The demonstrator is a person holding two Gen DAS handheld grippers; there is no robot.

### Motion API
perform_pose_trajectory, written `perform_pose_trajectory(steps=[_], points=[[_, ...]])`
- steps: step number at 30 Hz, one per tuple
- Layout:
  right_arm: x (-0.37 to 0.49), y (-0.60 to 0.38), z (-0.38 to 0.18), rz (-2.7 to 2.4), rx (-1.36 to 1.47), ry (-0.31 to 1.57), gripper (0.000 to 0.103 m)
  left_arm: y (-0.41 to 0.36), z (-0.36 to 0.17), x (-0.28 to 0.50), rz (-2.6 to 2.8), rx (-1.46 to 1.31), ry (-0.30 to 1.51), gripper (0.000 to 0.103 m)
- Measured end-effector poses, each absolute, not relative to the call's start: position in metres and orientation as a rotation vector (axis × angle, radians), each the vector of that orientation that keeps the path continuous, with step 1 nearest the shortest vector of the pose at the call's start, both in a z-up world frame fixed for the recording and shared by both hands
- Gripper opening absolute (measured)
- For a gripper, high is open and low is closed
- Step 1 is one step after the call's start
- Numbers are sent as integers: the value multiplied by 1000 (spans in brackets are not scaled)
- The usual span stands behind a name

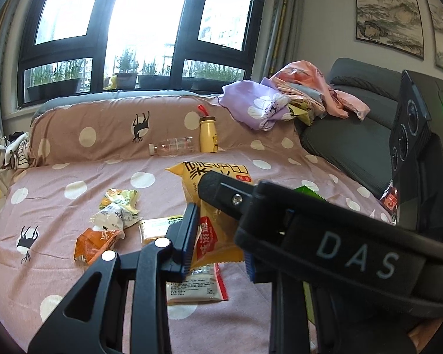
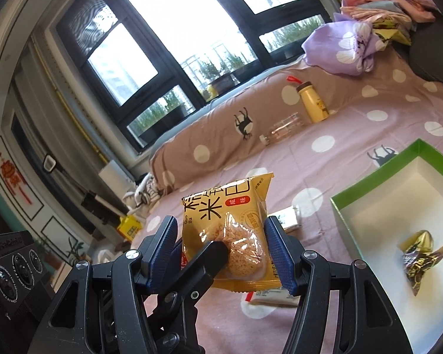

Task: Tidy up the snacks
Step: 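Lift the yellow bag with the right gripper and lower it into the green box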

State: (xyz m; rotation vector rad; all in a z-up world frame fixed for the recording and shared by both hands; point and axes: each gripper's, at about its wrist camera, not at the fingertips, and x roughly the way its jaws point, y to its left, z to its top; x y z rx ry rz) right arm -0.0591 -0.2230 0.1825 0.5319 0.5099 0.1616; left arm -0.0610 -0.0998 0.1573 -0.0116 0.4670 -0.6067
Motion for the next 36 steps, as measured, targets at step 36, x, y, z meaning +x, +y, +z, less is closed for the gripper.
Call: perform_pose_trajectory(steps=[36], points=[[-85,-326,161,-90,765,536,64,-212,147,-61,-800,139,542,26]])
